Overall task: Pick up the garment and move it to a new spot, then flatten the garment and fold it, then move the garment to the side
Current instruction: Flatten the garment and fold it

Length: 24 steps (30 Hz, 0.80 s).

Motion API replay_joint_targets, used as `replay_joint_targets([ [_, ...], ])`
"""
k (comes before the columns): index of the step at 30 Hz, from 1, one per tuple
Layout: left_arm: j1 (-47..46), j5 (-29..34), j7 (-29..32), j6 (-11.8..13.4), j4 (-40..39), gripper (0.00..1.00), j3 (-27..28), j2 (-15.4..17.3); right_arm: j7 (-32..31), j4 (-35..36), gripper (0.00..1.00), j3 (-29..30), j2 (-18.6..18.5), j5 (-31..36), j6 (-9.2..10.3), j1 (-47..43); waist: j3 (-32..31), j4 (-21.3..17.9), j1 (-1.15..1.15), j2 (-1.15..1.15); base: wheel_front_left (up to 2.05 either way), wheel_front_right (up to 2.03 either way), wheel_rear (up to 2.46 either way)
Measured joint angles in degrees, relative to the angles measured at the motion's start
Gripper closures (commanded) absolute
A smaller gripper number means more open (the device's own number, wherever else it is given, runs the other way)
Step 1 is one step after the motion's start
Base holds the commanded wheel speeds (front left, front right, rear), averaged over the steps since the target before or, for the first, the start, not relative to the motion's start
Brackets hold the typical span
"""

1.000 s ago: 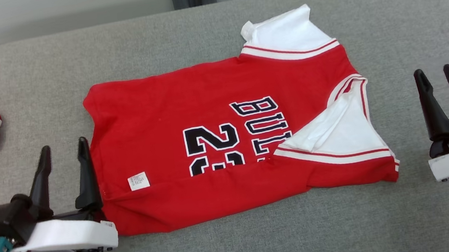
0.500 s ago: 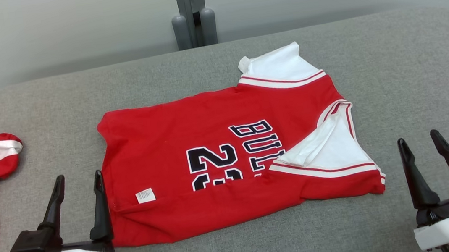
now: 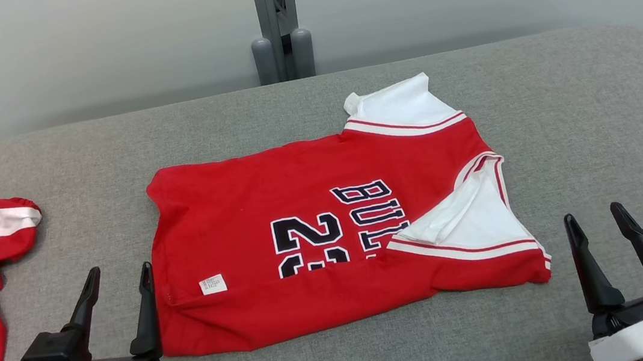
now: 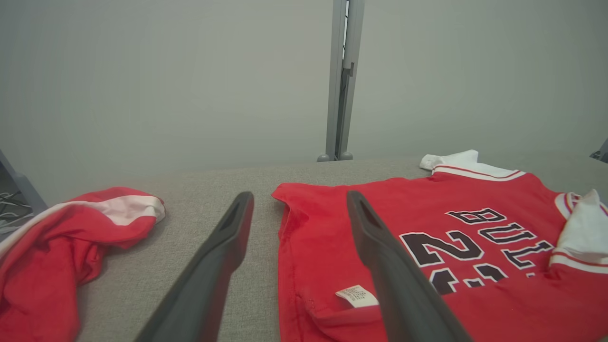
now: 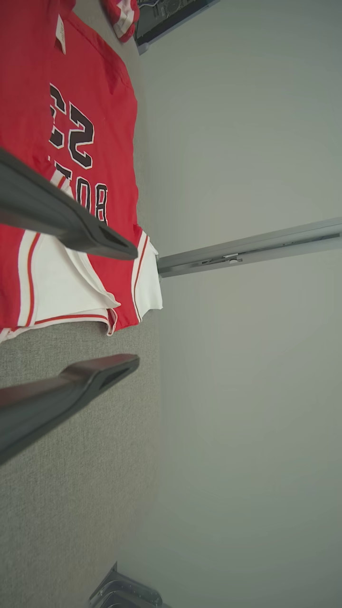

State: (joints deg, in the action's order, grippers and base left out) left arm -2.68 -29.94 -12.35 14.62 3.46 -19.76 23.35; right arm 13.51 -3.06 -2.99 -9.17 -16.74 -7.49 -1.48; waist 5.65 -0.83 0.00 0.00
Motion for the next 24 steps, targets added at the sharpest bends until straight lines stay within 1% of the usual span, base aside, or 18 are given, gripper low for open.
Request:
replay_joint_targets([
  [6,-0.4,0.1,0.1,0.0,0.2,0.0,-0.5,0.0,-0.5,-0.1,0.0,-0.2,0.0,-0.3,0.0,0.2,0.4,0.4,0.0,0.0,0.0,0.0,0.0],
  [10,-1.6,-0.3,2.4,-1.0,1.7,0.0,-2.0,-0.4,-1.7,-2.2,0.0,-1.5,-1.1,-0.5,0.0,2.6,1.2,0.5,0.0,0.0,0.0,0.0,0.0],
  [14,-1.6,-1.8,4.1,-2.1,4.9,0.0,-3.4,-1.5,-2.4,-7.3,0.0,-4.0,-2.1,-1.4,0.0,5.2,2.8,0.3,0.0,0.0,0.0,0.0,0.0],
  [16,-1.5,-2.8,4.8,-2.7,6.9,0.0,-3.8,-2.6,-2.2,-10.1,0.0,-5.0,-2.2,-2.2,0.0,6.1,3.5,0.4,0.0,0.0,0.0,0.0,0.0],
  [20,-1.6,-5.2,5.8,-4.1,11.0,0.0,-4.1,-4.2,-1.4,-15.7,0.0,-6.6,-2.4,-3.2,0.0,8.3,5.2,0.7,0.0,0.0,0.0,0.0,0.0],
  [24,-2.8,-7.2,6.7,-5.3,15.4,0.0,-3.8,-5.2,-1.1,-20.4,0.0,-8.4,-2.9,-4.2,-0.01,10.6,6.7,1.0,0.0,0.0,0.0,0.0,0.0],
])
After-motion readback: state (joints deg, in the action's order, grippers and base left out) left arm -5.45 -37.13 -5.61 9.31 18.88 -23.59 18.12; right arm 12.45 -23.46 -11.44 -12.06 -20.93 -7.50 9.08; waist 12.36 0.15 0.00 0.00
